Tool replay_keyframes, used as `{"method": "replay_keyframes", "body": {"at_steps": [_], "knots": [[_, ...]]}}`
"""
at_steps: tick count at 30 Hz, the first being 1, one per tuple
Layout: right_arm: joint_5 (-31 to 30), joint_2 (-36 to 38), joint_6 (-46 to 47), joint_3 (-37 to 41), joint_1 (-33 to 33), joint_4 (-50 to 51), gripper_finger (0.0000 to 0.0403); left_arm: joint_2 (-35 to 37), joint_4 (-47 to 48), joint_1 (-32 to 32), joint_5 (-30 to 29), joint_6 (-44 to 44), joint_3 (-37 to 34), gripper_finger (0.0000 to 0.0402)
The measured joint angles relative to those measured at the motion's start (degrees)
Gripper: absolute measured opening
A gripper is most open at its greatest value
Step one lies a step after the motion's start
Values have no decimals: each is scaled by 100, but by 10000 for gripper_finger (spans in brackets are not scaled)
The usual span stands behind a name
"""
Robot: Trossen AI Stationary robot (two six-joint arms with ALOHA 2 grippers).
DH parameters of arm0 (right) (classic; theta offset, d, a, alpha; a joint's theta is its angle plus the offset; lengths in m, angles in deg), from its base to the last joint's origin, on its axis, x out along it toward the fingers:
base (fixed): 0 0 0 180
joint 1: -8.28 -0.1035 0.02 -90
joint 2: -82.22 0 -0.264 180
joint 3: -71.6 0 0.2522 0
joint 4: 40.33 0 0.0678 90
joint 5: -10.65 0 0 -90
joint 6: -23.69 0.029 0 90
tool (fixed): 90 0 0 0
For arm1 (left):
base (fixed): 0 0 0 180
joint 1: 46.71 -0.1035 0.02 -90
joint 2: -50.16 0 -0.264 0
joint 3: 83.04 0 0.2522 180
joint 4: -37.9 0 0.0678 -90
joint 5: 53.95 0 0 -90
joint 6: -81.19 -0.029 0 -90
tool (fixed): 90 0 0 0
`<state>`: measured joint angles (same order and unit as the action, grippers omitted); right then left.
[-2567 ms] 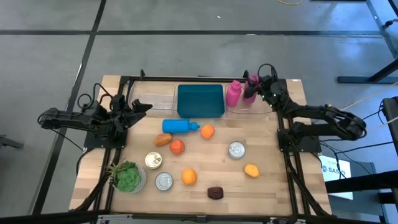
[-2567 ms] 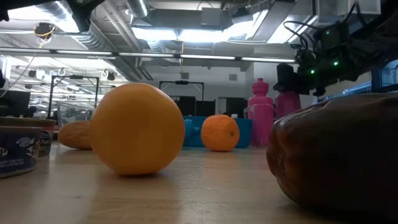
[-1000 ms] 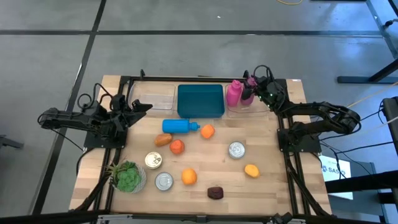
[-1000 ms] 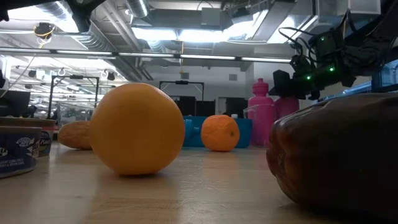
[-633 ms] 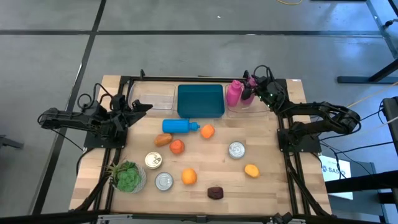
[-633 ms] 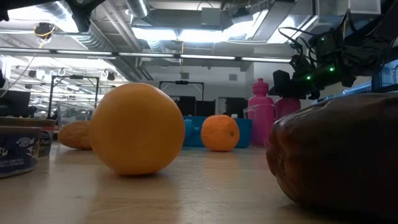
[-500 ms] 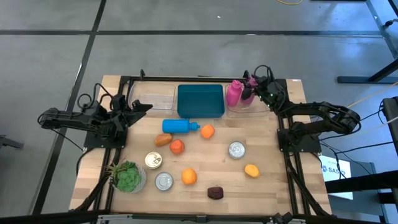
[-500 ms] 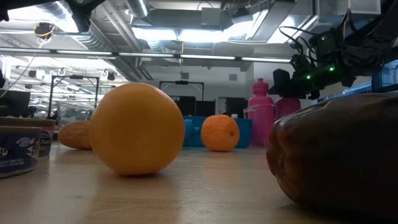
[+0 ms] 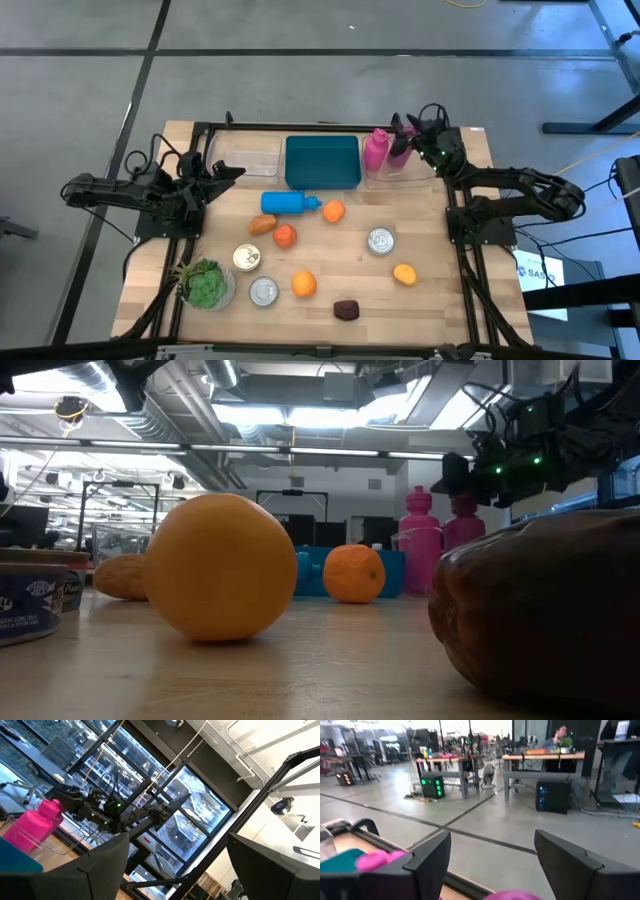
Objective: Pick & Place Food Item
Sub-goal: Put the blue tumbler into the right transparent bin
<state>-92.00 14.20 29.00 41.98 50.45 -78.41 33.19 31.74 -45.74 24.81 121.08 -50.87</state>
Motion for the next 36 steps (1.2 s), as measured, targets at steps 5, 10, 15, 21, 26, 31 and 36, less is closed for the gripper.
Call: {"method": "replay_keyframes", "body": {"at_steps": [5,10,15,21,26,31,36], "knots": [[17,415,-49,0,0,158,286,0,0,0,0,-3,1,326],[392,854,-169,0,-2,373,286,-1,0,1,0,-3,1,326],[610,1315,-263,-410,-169,1336,286,0,0,0,0,-3,0,326],[628,1531,-309,-1637,-485,3478,286,0,0,0,0,-6,2,326],[774,1528,-298,-2765,-863,4940,286,-1,0,0,1,-21,0,326],[1027,1482,-370,-3618,-1395,5854,286,0,0,1,96,-44,0,326],[1180,1213,-615,-4149,-2101,6520,286,-2,22,1,102,-215,1,326]]}}
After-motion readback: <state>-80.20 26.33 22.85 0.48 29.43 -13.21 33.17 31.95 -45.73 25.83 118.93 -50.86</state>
